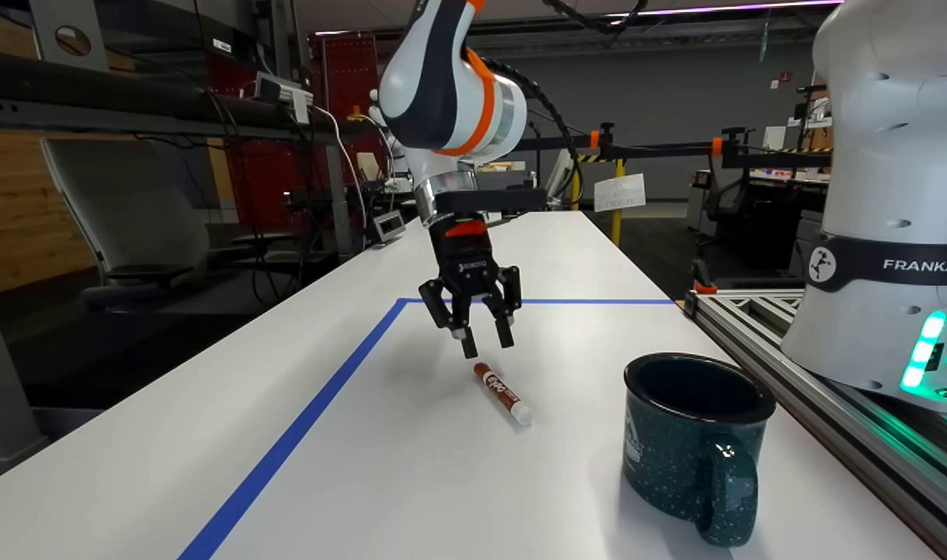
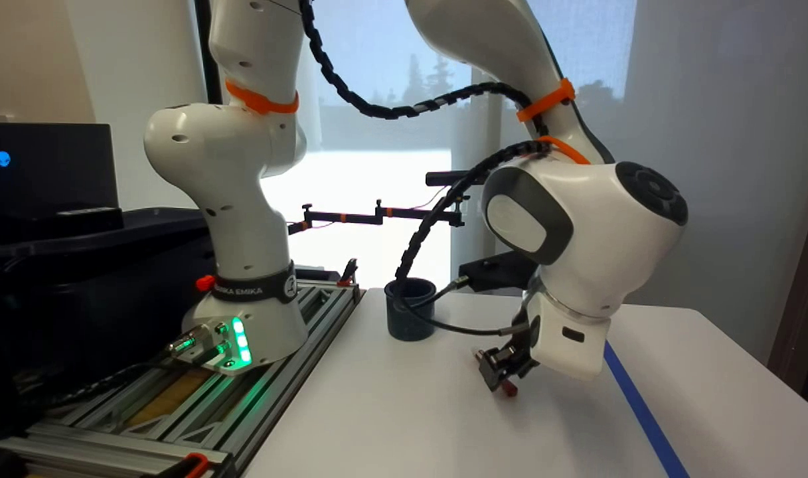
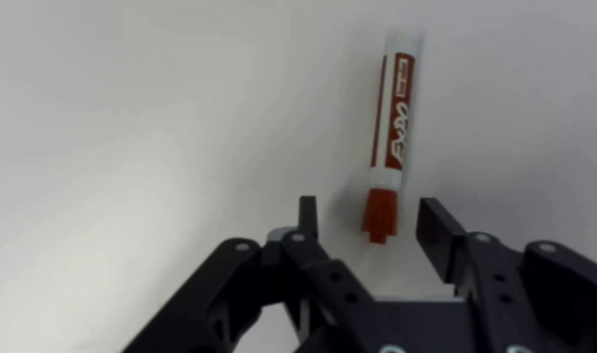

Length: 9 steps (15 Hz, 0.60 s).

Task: Remove the marker from the cup

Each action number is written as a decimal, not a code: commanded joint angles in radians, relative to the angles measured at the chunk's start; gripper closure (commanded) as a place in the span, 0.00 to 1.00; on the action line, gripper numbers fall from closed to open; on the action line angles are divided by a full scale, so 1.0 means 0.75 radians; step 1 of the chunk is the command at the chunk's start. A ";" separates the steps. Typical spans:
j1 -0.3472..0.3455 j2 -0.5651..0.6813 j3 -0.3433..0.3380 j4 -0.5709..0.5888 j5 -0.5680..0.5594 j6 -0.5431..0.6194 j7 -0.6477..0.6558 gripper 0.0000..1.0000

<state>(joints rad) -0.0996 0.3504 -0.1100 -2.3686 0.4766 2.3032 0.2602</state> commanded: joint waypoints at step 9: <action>-0.008 -0.586 -0.003 -0.477 -0.361 0.185 -0.406 0.00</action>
<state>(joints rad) -0.0955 0.0622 -0.1112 -2.6123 0.2504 2.4091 0.0540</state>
